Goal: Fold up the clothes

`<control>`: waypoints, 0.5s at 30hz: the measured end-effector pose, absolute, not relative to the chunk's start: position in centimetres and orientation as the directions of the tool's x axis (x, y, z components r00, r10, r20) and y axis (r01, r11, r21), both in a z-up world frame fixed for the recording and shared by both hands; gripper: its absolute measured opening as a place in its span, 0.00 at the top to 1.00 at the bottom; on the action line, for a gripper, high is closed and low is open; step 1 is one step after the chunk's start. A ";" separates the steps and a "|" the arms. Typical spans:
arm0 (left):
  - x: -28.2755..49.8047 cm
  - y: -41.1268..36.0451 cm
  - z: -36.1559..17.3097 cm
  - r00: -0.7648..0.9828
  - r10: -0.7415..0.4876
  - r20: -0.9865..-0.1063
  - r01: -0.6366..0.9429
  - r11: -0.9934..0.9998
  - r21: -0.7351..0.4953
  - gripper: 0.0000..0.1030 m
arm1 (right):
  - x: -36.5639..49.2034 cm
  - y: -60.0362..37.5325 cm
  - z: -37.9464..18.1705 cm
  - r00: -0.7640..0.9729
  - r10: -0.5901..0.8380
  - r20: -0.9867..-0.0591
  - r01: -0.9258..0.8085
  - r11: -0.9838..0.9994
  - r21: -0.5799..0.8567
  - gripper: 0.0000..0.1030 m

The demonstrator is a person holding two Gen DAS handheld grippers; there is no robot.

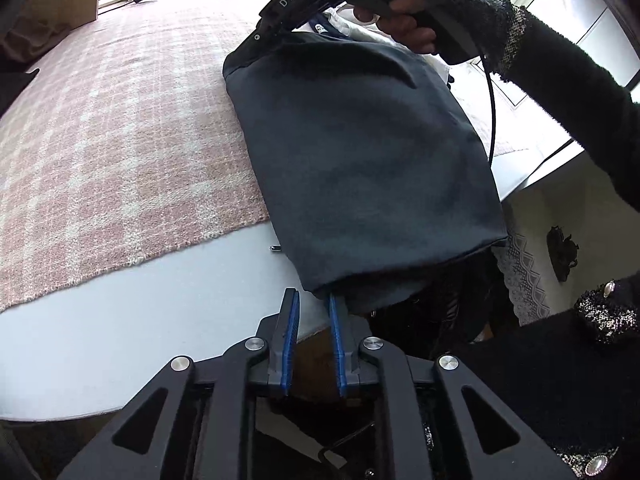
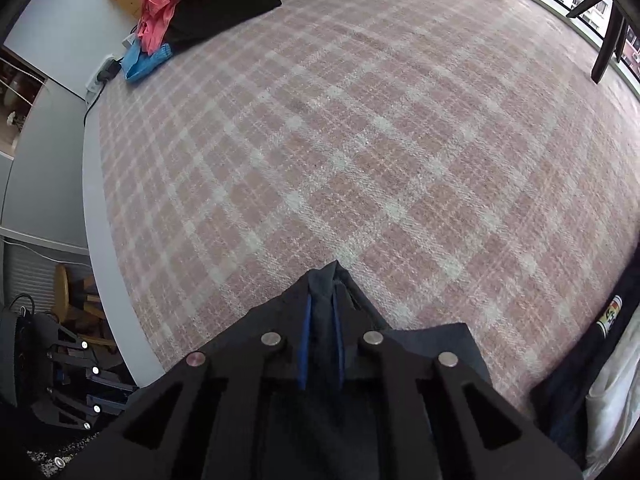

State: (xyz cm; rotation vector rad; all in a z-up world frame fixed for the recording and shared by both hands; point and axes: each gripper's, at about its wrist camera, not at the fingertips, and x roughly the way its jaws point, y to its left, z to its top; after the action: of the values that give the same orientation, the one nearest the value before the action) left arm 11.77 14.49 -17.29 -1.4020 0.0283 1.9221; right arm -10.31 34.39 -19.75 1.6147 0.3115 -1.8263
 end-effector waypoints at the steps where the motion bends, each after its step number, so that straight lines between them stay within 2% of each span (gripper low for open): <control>1: 11.7 14.6 -17.3 -0.129 0.547 -0.827 -0.569 -0.724 -0.390 0.90 | -10.3 34.3 -19.7 -0.009 -0.322 -0.947 0.616 -0.747 0.248 0.90; 4: 11.5 15.0 -17.3 -0.140 0.552 -0.822 -0.568 -0.725 -0.390 0.98 | -10.4 34.2 -19.7 -0.011 -0.322 -0.947 0.614 -0.749 0.248 0.90; 15: 12.1 15.3 -17.2 -0.160 0.547 -0.822 -0.541 -0.745 -0.391 1.00 | -10.1 36.0 -19.5 -0.037 -0.320 -0.947 0.624 -0.748 0.228 0.93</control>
State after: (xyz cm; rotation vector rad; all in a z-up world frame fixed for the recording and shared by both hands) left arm 12.06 15.26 -17.20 -1.3966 -0.0076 1.9659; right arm -10.13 35.96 -19.45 1.5904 0.3256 -1.8528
